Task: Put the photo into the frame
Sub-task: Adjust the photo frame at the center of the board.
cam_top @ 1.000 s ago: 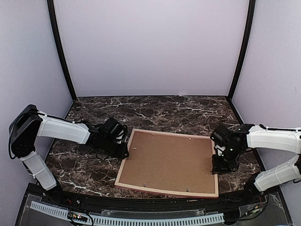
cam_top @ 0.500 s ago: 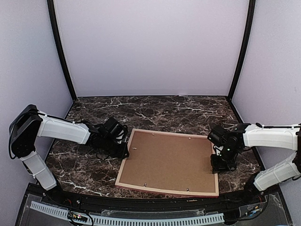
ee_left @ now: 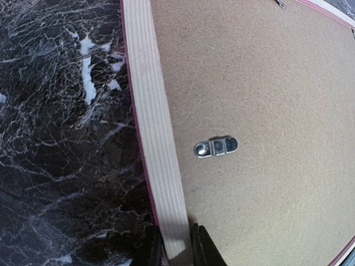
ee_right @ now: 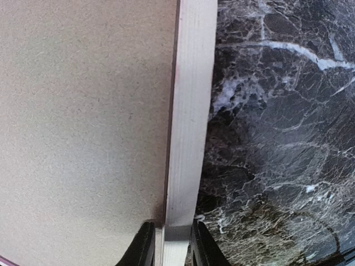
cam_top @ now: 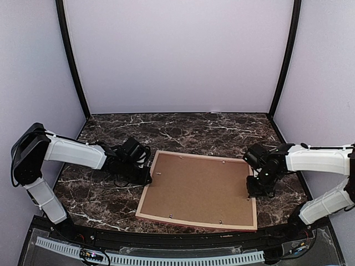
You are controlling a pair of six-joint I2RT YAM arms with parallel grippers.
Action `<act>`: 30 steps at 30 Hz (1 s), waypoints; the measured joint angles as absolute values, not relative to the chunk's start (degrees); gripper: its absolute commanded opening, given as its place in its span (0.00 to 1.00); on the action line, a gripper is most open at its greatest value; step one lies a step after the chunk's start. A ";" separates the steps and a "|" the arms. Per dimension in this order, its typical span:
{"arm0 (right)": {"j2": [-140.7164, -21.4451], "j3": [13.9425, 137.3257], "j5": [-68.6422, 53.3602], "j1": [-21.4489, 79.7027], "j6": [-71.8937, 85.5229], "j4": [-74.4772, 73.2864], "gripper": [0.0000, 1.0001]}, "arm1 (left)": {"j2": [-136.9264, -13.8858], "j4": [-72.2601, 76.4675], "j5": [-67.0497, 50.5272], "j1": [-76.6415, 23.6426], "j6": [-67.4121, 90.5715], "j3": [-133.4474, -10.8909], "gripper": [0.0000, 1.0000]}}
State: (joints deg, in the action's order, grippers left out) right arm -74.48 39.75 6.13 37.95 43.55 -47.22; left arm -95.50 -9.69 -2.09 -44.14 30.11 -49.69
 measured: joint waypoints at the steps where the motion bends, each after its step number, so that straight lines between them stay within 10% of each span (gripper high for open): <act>1: -74.56 39.75 6.24 37.95 43.62 -46.92 0.23 | -95.50 -9.67 -2.09 -44.14 30.00 -49.69 0.11; 30: -72.01 37.23 3.97 37.95 45.80 -43.44 0.45 | -95.57 -9.30 -2.04 -44.14 30.52 -49.69 0.12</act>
State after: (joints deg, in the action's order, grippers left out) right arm -72.01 37.23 3.97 37.95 45.80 -43.44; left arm -95.57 -9.30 -2.04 -44.14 30.52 -49.69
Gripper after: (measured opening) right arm 0.480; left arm 0.171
